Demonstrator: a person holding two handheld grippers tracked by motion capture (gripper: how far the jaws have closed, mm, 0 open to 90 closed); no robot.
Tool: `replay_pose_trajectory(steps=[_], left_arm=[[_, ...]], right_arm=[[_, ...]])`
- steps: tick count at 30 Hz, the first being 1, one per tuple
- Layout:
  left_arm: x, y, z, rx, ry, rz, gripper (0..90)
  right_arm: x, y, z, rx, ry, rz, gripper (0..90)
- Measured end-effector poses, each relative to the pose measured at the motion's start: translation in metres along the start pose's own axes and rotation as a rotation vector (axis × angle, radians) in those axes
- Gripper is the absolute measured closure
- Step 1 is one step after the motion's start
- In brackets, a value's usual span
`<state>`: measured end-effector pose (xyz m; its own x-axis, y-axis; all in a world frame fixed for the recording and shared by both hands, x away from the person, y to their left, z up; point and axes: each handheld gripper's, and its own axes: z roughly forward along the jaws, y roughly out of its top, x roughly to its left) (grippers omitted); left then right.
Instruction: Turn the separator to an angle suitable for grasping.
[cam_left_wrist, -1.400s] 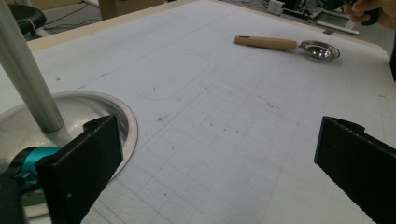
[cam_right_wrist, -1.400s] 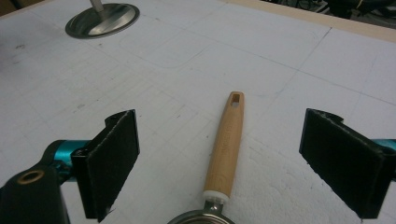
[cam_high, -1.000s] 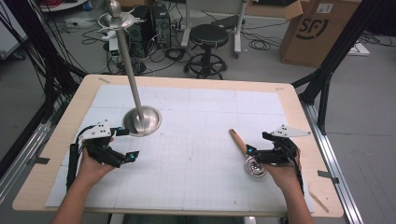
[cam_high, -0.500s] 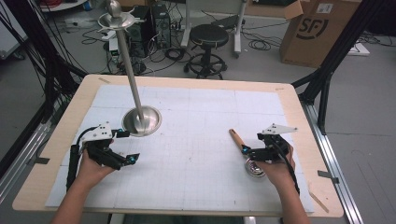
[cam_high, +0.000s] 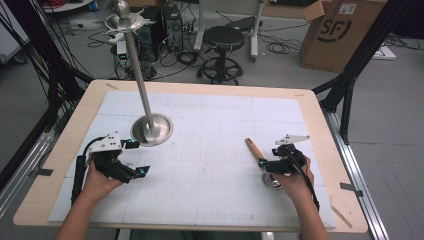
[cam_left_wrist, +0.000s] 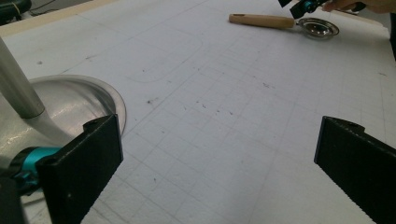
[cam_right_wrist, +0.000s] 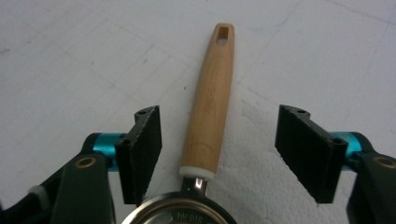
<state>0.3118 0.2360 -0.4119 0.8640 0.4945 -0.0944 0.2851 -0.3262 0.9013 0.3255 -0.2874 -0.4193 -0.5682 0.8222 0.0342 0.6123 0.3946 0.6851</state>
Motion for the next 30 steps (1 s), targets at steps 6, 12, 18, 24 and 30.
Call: replay_pose_trajectory(steps=[6,12,18,24,30], left_arm=[[0.001,0.000,0.001,0.000,-0.002,0.001,1.7],[0.001,0.000,0.001,0.004,-0.003,0.000,1.7],[0.000,0.000,0.003,0.010,-0.001,0.002,1.7],[0.000,0.000,0.002,0.010,-0.003,0.002,1.7],[0.000,-0.001,0.004,0.018,-0.006,0.006,1.8]], right_arm=[[0.001,-0.002,0.005,0.040,0.008,-0.002,39.0],[0.003,-0.002,0.009,0.075,0.007,-0.014,47.8],[0.004,-0.002,0.011,0.086,0.006,-0.027,57.1],[0.007,0.000,0.015,0.116,0.000,-0.036,59.8],[0.008,0.002,0.016,0.139,-0.011,-0.040,60.0]])
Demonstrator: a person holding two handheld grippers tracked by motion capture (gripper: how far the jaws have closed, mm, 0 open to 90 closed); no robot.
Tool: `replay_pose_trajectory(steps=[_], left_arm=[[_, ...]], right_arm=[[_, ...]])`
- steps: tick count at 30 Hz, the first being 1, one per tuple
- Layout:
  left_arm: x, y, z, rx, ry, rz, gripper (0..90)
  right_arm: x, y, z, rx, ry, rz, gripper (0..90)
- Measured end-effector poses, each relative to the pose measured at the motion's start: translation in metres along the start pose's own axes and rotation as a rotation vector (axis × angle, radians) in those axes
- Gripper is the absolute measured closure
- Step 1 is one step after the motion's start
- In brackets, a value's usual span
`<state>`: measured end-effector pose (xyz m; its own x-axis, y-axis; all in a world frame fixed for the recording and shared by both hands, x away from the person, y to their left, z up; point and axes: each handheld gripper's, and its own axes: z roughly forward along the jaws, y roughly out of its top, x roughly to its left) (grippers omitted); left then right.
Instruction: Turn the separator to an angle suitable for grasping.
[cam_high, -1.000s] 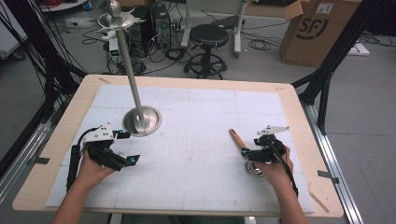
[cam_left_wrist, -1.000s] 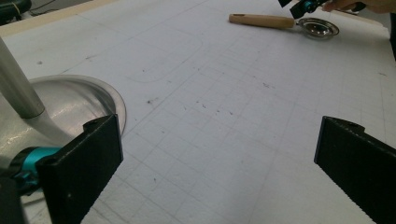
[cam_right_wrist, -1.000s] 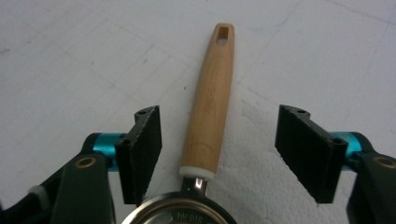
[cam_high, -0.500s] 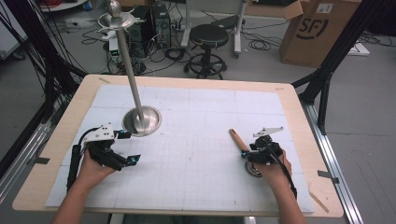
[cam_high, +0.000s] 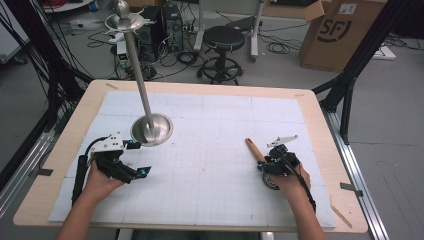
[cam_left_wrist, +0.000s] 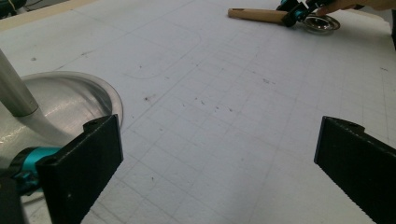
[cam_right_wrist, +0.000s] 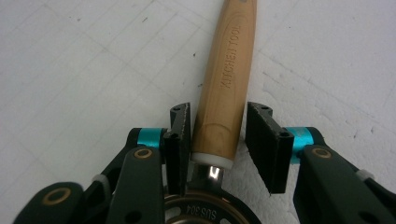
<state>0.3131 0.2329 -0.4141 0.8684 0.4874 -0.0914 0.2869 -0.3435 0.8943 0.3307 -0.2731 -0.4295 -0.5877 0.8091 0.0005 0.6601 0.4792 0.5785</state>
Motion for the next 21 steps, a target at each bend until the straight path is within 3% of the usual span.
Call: replay_pose_trajectory(steps=[14,21], left_arm=[[0.000,0.000,0.000,0.002,0.000,-0.003,1.8],[0.000,0.000,0.002,0.007,-0.004,-0.002,1.8]], right_arm=[[-0.002,0.022,0.004,0.172,0.023,0.002,60.0],[-0.003,0.032,0.006,0.248,0.031,-0.001,65.1]])
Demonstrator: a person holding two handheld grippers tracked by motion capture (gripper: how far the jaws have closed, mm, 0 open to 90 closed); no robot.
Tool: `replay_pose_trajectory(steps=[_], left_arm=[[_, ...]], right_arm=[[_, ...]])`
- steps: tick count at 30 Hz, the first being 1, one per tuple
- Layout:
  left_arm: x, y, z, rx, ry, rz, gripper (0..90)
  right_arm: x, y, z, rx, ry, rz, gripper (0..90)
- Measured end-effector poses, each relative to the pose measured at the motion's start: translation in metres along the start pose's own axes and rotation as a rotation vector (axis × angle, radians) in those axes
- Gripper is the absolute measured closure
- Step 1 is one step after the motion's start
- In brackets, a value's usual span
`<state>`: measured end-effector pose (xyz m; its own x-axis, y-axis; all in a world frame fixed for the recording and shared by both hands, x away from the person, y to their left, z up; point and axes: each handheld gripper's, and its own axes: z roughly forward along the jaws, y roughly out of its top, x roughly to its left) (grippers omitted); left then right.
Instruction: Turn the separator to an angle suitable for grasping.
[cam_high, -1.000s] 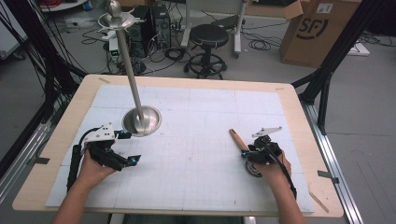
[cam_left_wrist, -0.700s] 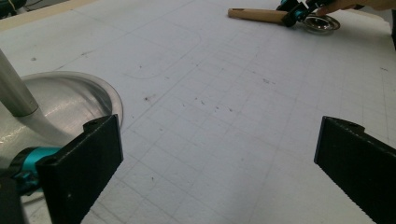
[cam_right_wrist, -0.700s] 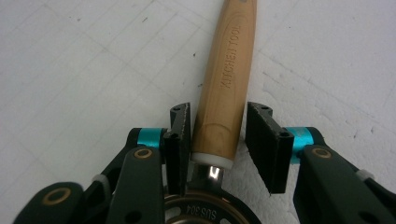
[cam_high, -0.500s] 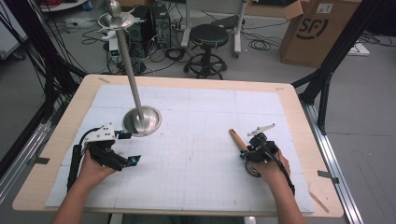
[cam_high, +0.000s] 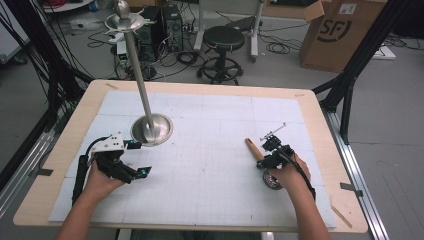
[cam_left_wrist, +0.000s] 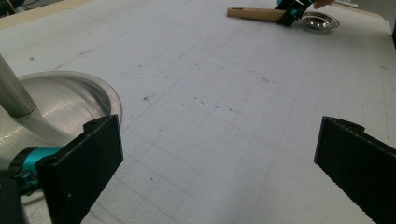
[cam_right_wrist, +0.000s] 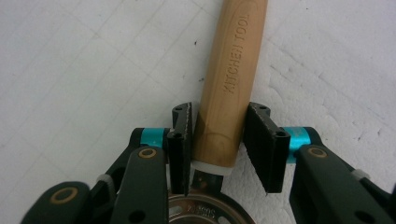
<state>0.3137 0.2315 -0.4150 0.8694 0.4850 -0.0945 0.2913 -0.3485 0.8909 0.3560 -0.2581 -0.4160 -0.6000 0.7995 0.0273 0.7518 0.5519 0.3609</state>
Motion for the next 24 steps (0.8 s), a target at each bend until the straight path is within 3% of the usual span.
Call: replay_pose_trajectory(steps=[5,8,16,24], left_arm=[[0.000,0.000,-0.001,-0.004,-0.004,0.004,1.8],[0.001,0.000,-0.002,-0.010,-0.003,-0.001,1.8],[0.002,0.001,-0.002,-0.014,-0.002,-0.006,1.8],[0.003,0.001,-0.004,-0.021,0.000,-0.009,1.8]], right_arm=[[0.001,0.001,0.000,-0.007,-0.001,-0.038,68.2],[-0.003,-0.001,-0.001,-0.017,0.031,-0.031,68.4],[0.000,-0.003,-0.003,-0.030,0.038,-0.062,68.3],[0.002,-0.004,-0.010,-0.105,0.066,-0.075,68.4]])
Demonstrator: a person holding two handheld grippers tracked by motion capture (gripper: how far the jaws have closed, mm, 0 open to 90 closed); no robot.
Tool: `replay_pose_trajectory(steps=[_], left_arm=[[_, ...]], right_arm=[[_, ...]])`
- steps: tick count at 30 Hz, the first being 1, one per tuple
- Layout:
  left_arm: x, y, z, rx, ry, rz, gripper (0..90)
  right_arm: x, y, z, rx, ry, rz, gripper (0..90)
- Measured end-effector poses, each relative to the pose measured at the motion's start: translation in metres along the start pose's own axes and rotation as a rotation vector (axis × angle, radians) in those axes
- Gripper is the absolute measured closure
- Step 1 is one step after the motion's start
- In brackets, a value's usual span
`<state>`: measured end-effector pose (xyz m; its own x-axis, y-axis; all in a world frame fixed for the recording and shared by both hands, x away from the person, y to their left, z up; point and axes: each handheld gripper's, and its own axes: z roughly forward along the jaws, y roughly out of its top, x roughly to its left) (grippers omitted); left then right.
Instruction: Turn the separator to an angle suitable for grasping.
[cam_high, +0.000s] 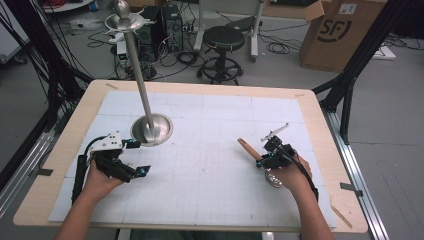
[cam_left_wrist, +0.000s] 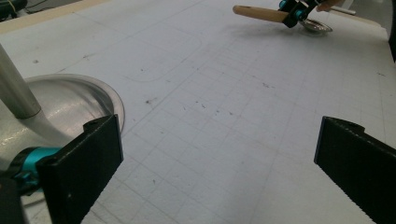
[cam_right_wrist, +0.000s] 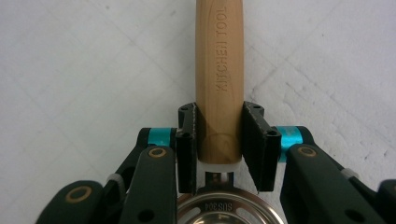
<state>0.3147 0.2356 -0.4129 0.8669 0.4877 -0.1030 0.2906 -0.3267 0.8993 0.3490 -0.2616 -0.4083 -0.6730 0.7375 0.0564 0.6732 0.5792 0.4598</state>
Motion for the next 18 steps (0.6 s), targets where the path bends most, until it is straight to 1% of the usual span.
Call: replay_pose_trajectory(steps=[2,3,4,8,10,14,15,18], left_arm=[[0.000,0.000,0.000,-0.003,-0.002,-0.002,1.8],[0.000,0.000,0.000,-0.003,0.001,0.002,1.8],[0.000,0.000,-0.001,-0.004,-0.001,0.002,1.8],[0.000,0.000,-0.001,-0.011,-0.001,-0.004,1.8],[0.001,0.001,-0.001,-0.011,-0.001,-0.002,1.8],[0.001,0.003,0.000,-0.018,-0.002,-0.001,1.8],[0.000,0.003,0.000,-0.017,-0.002,0.001,1.8],[0.000,0.003,0.000,-0.012,-0.007,0.003,1.8]], right_arm=[[0.000,0.000,-0.003,-0.021,0.012,0.001,68.3],[0.000,0.000,-0.005,-0.038,0.016,-0.006,68.3],[0.000,0.000,-0.006,-0.053,0.024,0.004,68.4],[-0.001,0.000,-0.012,-0.099,0.044,-0.001,68.4],[0.000,0.001,-0.014,-0.104,0.049,0.001,68.3],[0.003,0.001,-0.017,-0.107,0.047,-0.012,68.3],[0.003,0.001,-0.017,-0.113,0.053,-0.019,68.3],[0.003,0.001,-0.018,-0.112,0.049,-0.016,68.3]])
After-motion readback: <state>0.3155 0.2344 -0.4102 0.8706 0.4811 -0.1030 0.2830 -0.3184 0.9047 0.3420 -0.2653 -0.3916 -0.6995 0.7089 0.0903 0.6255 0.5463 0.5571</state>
